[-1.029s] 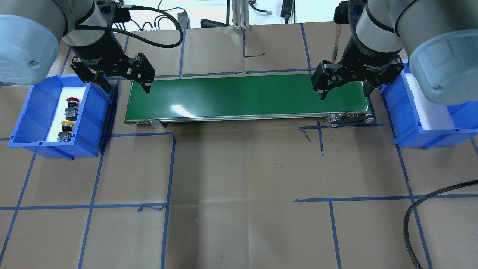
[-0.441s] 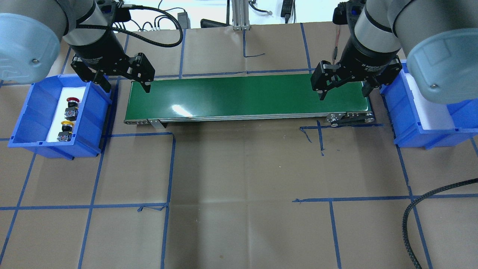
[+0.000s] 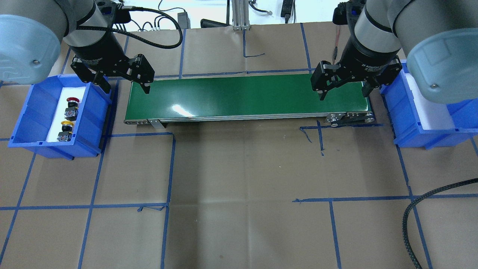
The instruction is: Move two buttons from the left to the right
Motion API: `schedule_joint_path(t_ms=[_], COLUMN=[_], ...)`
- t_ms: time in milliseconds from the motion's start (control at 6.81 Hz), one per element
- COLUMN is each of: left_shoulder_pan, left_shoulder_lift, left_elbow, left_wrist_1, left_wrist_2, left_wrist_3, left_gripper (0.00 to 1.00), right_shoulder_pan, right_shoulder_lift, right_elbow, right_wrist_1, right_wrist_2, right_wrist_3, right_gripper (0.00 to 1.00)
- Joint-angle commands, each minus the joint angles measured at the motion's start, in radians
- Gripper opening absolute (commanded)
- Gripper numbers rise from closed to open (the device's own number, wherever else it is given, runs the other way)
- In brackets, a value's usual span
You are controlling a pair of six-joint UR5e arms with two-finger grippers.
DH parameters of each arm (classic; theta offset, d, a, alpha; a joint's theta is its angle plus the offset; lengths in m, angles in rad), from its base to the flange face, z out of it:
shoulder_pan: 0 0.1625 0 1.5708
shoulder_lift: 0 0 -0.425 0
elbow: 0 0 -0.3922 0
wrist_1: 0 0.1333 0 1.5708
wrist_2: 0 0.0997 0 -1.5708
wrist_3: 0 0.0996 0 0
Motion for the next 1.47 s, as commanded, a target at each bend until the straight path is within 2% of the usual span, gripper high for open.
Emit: schedule_joint_path(t_ms=[0,147,294,588,882,1029,1322], left_shoulder_pan=[0.028,0.109,0.213,0.333,0.504,0.556,0.561], left_shoulder_lift=[-0.003,-0.009,-0.019,-0.026,-0.108,-0.134,-0.147], left_elbow=[0.004,0.003,0.001,-0.022,0.012,0.006,-0.041], left_wrist_1=[0.009,0.003,0.008,0.017,0.026,0.069,0.172], left_wrist_2=[0.001,-0.010,-0.013,-0.004,-0.002,-0.004,-0.010], left_wrist_3=[0.003,0.028,0.161,0.316,0.439,0.473,0.475], left_gripper=[1.00,1.00,1.00,1.00,1.00,1.00,1.00], right_shoulder_pan=[0.000,0.000,0.000,0.000,0.000,0.000,0.000], right_shoulder_lift=[0.000,0.000,0.000,0.000,0.000,0.000,0.000], right_elbow=[0.001,0.001,0.001,0.001,0.001,0.001,0.001], right_wrist_1=[0.000,0.000,0.000,0.000,-0.001,-0.001,-0.001], right_wrist_2=[0.000,0.000,0.000,0.000,0.000,0.000,0.000], right_wrist_3=[-0.001,0.000,-0.001,0.000,0.000,0.000,0.000], right_gripper=[1.00,1.00,1.00,1.00,1.00,1.00,1.00])
